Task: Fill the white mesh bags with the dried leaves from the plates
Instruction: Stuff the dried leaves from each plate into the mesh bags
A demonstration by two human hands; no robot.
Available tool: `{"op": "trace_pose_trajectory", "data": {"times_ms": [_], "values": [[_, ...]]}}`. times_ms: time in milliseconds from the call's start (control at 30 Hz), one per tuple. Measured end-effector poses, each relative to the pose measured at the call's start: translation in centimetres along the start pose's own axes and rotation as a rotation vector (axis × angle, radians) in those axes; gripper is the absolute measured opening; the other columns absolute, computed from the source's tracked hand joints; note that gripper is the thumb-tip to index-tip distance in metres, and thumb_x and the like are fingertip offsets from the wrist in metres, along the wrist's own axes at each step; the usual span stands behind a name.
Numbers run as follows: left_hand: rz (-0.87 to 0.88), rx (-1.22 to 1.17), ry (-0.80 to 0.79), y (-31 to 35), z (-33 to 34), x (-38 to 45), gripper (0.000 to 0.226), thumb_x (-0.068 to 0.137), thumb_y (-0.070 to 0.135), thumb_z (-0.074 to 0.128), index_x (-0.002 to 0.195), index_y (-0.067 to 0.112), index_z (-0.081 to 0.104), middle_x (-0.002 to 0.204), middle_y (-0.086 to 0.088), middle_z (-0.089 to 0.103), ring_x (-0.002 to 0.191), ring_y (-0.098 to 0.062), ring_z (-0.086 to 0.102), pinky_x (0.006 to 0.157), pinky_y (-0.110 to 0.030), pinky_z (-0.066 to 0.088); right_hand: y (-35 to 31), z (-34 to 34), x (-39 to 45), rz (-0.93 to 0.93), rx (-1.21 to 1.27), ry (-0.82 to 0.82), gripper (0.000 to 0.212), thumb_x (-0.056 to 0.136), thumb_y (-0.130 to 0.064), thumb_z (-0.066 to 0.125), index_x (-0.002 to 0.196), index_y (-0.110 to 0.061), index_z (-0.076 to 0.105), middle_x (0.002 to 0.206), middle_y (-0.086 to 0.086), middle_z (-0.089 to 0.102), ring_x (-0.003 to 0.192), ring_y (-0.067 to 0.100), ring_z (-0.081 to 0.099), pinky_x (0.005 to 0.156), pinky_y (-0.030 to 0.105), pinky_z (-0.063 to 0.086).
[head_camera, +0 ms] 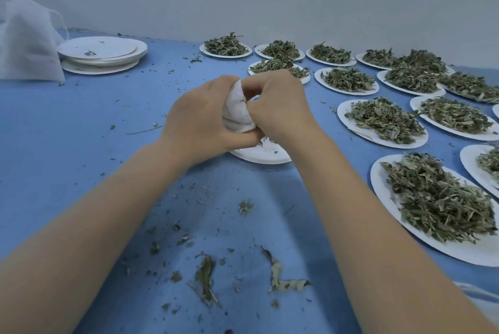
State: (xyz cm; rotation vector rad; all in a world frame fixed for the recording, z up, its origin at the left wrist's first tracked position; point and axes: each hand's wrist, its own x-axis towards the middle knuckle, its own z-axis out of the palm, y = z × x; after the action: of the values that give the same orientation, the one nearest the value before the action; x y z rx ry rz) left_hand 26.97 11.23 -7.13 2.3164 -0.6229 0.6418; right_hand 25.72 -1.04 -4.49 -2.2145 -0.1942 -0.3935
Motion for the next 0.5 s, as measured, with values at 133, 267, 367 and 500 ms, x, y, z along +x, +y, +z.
{"op": "trace_pose_trajectory", "data": {"times_ms": [133,267,367,500], "values": [[0.025,-0.039,-0.036,-0.2,-0.4,0.2,0.081,0.050,0.059,0.074,0.118,0.024,0.049,0.099,0.013,0.059,0.087,-0.013,0.057,0.074,-0.029,0.045,0.3,-0.3,0.0,-0.001,0.070,0.036,0.018,0.077,-0.001,0.060,0.079,-0.013,0.073,0.070,-0.001,0.066,0.068,0.012,0.057,0.055,0.020,0.043],[0.025,0.039,-0.107,-1.4,-1.0,0.9,0.082,0.059,0.035,0.077,0.131,0.023,0.038,0.104,0.008,0.055,0.088,-0.020,0.056,0.072,-0.030,0.043,0.7,-1.1,-0.1,-0.026,0.193,0.024,0.022,0.079,0.003,0.059,0.088,-0.012,0.072,0.082,0.008,0.071,0.079,0.018,0.064,0.073,0.039,0.055],[0.003,0.111,-0.103,-2.3,-1.3,1.2,0.068,0.066,0.023,0.072,0.126,0.022,0.041,0.100,-0.001,0.059,0.080,-0.025,0.053,0.067,-0.032,0.043,1.0,-1.5,0.0,0.014,0.392,-0.083,0.028,0.086,0.005,0.053,0.098,-0.015,0.070,0.082,0.003,0.073,0.077,0.016,0.070,0.074,0.035,0.059],[0.001,0.228,-0.080,-3.3,-1.2,1.2,0.064,0.068,0.023,0.072,0.124,0.019,0.043,0.105,-0.004,0.057,0.079,-0.024,0.048,0.065,-0.031,0.037,2.1,-1.4,0.5,0.082,0.231,0.057,0.025,0.091,-0.006,0.049,0.092,-0.022,0.068,0.081,-0.006,0.070,0.076,0.011,0.064,0.072,0.030,0.057]]}}
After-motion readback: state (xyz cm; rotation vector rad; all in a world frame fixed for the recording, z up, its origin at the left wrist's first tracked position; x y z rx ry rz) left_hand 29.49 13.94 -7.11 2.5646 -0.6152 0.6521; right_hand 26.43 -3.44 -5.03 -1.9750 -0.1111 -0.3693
